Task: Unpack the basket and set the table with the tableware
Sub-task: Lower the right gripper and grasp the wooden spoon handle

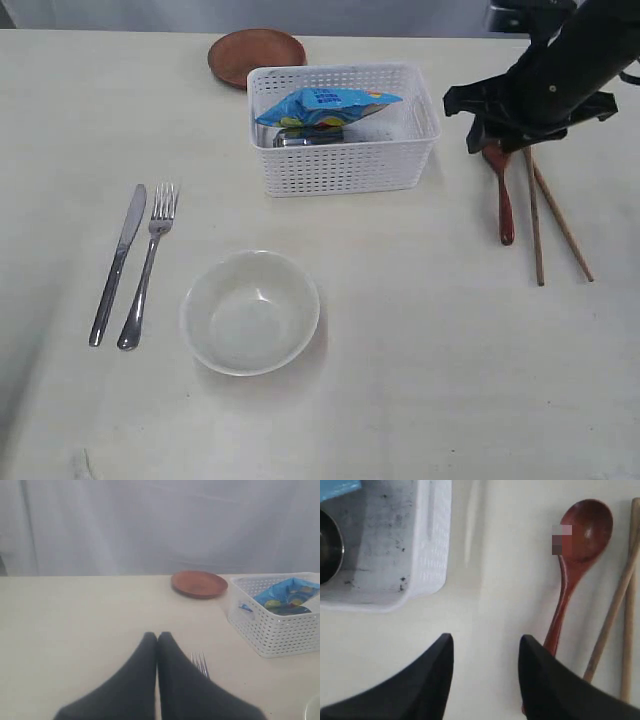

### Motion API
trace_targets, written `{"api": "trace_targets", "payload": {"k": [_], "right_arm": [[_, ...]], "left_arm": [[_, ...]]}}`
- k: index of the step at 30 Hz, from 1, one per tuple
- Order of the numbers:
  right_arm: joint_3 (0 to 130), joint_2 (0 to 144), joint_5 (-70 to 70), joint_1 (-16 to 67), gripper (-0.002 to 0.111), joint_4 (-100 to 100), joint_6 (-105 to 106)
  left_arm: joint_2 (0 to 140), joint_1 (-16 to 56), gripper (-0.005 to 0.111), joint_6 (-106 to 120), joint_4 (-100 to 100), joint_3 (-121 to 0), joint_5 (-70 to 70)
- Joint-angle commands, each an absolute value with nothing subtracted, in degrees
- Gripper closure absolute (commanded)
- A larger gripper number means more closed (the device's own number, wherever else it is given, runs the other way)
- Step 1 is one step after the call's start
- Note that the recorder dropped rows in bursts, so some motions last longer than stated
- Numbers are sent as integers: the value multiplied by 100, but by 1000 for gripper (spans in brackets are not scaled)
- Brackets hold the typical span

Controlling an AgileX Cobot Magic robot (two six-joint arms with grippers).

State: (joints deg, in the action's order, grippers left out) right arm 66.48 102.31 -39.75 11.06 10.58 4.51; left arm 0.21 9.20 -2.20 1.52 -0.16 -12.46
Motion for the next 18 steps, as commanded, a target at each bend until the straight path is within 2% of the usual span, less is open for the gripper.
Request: {"api": "trace_targets", "payload": {"k": [1, 11, 18], "right_arm": [[6652, 10508, -3693, 1075, 68, 934, 365], [6652, 10892, -3645, 1075, 68, -487, -947], [6652, 11178, -3562, 1075, 68, -545, -1008]], "left_arm": [[0, 926, 107, -218, 175, 0, -1210], [0, 926, 107, -218, 175, 0, -1210], [0, 926, 107, -218, 175, 0, -1210]]}}
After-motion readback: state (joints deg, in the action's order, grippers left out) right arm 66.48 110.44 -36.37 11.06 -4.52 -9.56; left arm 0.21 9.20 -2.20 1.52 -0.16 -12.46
